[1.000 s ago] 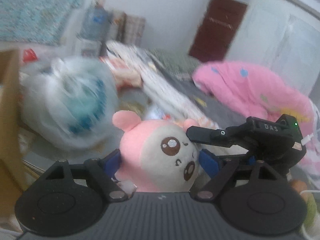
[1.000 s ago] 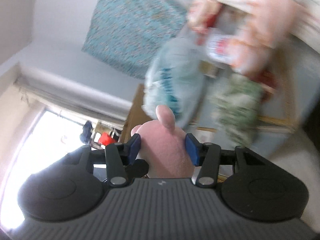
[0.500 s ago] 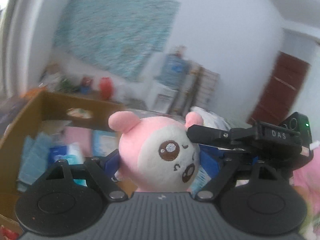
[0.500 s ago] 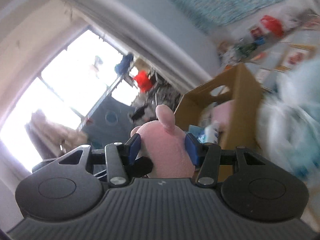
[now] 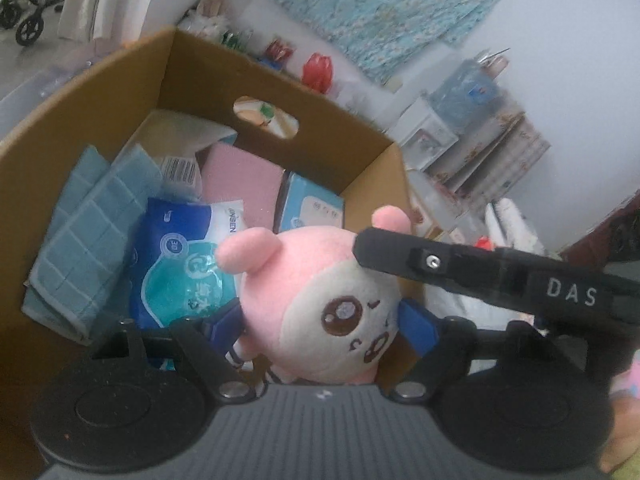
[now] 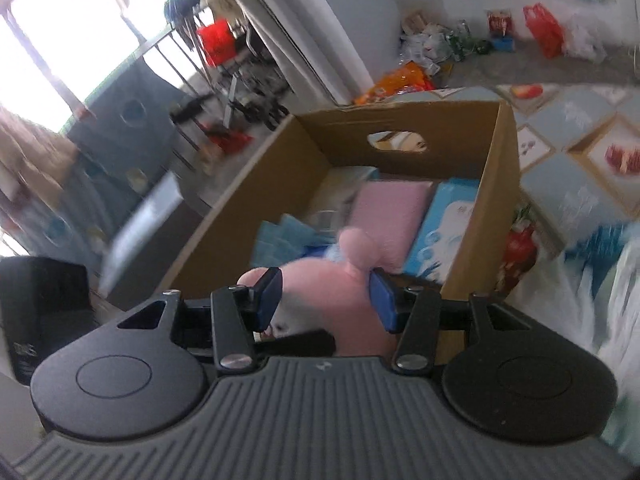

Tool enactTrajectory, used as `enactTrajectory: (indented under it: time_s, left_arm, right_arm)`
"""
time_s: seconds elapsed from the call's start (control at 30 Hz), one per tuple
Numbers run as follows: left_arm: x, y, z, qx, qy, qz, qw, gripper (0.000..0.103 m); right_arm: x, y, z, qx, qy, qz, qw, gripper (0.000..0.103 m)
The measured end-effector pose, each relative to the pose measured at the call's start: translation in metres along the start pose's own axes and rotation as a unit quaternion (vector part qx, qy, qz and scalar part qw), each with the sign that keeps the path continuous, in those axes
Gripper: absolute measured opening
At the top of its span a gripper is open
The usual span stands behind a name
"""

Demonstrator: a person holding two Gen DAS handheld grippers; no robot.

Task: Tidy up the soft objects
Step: 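Carry the bunny into the cardboard box and open the right tool, then move the right tool back to the pile toward the orange-striped cloth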

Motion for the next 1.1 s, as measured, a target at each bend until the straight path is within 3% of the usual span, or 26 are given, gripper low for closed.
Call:
enactTrajectory:
  time_s: [0.13, 0.3, 0.57, 0.77, 0.9, 1.1]
  left_arm:
    - [-0.004, 0.012, 0.004, -0.001, -0.003, 0.019, 0.9998, 0.083]
    - [-0.007, 0.018, 0.004, -0.011, -0.010, 0.016, 0.9998, 0.083]
    - [-0.003, 0.002, 0.003, 0.012, 0.002, 0.021, 0.9997, 0.084]
    - [0.029, -0.038, -0.015, 0.061, 0.067, 0.030, 0.9955, 0.088]
    - [0.071, -0.070, -0.046, 0.089, 0.142, -0.004, 0.9859, 0.095]
    - [0.142, -0.089, -0.112, 0.099, 0.269, -0.060, 0.9562, 0.099]
  right_arm:
    - [0.005, 0.011, 0.010, 0.011, -0.033, -0.056, 0.998, 0.049]
    - [0.007, 0.015, 0.016, 0.019, -0.044, -0.071, 0.996, 0.049]
    - [0.011, -0.018, 0.017, 0.062, -0.021, -0.042, 0.997, 0.051]
    - [0.015, -0.082, -0.011, 0.094, 0.013, 0.018, 0.995, 0.065]
    - [0.029, -0.148, -0.053, 0.132, 0.040, 0.030, 0.990, 0.076]
    - [0.065, -0.248, -0.143, 0.210, 0.099, -0.012, 0.973, 0.082]
Point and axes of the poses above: each gripper's, at about its wrist camera, not at the fingertips, and y roughly the way its jaws point, x to its right, z to its top, the point moved 10 cm from there along y, roughly the way its jaws point, and after that the axes turned 13 degrees about -x, right-handed, at the moved point
